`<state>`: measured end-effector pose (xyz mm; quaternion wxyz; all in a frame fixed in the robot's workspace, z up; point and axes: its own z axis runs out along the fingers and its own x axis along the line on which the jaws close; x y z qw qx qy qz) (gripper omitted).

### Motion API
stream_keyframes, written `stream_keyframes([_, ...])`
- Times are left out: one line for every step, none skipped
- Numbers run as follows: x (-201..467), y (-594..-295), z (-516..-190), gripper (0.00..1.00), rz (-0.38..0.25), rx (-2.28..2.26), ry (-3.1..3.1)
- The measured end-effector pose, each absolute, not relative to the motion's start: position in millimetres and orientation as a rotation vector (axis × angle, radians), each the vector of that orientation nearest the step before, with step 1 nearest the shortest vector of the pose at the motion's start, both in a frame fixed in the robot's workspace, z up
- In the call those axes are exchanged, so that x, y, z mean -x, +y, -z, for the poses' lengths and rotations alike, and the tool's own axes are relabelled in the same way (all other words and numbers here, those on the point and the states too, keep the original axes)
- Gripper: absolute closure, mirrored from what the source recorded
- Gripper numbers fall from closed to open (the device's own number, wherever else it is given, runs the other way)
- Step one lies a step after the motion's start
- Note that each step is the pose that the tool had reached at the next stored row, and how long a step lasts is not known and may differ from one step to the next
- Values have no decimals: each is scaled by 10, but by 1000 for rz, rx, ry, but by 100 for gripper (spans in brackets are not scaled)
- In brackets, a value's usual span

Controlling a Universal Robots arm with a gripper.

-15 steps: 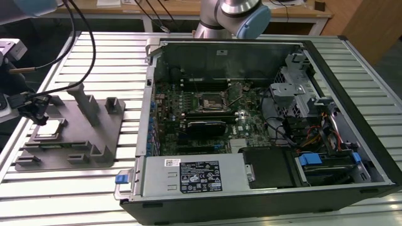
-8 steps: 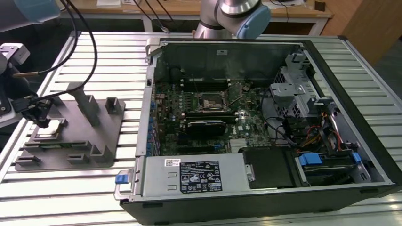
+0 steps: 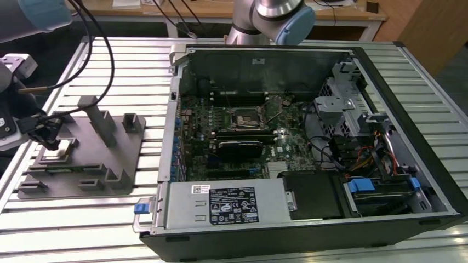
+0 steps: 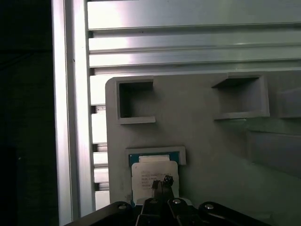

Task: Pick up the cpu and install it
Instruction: 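Pick up the cpu and move it towards the insertion slot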

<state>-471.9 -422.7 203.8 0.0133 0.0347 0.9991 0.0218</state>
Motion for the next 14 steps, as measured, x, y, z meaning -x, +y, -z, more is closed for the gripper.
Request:
stream_keyframes([4719,-4225,-2031,89,-68,-108,3112])
stream_keyframes([4719,-4223,-2026,89,-68,-108,3113])
stream_keyframes([4720,-4223,-2023,89,-68,-108,3113])
stream_keyframes([4720,-4223,-2024,89,-70,-108,3113])
stream_keyframes([4720,-4223,-2024,89,-70,-108,3113])
stream_keyframes([4720,-4223,-2023,89,-70,-108,3113])
stream_keyframes([4720,-4223,-2022,89,-71,-108,3112])
stream_keyframes([4720,-4223,-2022,89,-71,-108,3112])
stream_keyframes([4719,-4223,-2022,89,-71,-108,3112])
stream_keyframes([4719,-4223,-2022,89,-71,-108,3112])
stream_keyframes([4720,-4223,-2022,83,-71,-108,3112])
stream_keyframes([4720,-4223,-2022,83,-71,-108,3112])
stream_keyframes([4719,-4223,-2022,76,-71,-108,3112])
stream_keyframes([4719,-4223,-2022,71,-71,-108,3112])
